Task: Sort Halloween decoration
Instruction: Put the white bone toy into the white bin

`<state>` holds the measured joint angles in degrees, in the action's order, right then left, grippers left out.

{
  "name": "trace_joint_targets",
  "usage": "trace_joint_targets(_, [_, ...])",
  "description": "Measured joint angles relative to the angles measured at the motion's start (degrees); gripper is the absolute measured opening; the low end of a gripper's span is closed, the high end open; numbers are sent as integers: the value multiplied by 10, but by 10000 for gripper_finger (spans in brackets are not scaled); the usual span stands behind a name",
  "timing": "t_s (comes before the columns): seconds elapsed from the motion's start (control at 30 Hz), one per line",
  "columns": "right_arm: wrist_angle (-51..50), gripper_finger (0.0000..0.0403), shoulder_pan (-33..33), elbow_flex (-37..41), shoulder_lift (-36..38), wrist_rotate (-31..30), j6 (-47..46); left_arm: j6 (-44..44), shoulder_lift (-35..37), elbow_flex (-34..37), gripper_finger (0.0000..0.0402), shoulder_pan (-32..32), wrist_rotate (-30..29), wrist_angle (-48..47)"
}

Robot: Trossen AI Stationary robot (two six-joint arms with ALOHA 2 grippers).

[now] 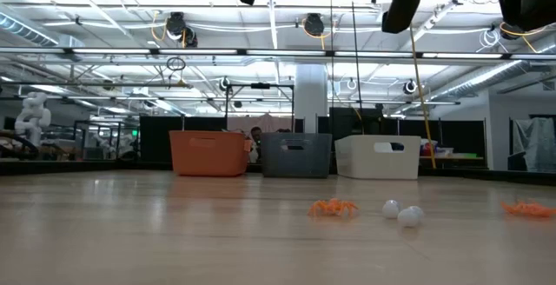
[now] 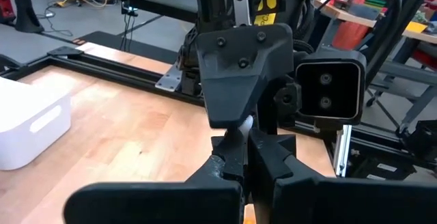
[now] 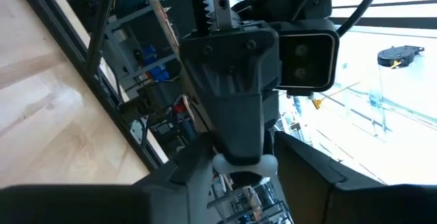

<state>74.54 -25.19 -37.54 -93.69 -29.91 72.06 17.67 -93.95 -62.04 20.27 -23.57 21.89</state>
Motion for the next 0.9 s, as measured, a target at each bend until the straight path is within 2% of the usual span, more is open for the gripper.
trace_joint_targets(0.3, [-15,79,0,0,0,0,-5,1,0,0,1,0,0,-6])
trace_joint_targets(0.53, [-16,81,0,0,0,0,-24,26,0,0,5,0,3,-8])
trace_joint_targets(0.77, [-30,75,-1,0,0,-3,-42,29,4,0,85,4,6,-36])
trace_joint_targets(0.9, [-23,78,-5,0,0,-4,-41,29,33,0,129,11,-9,-96])
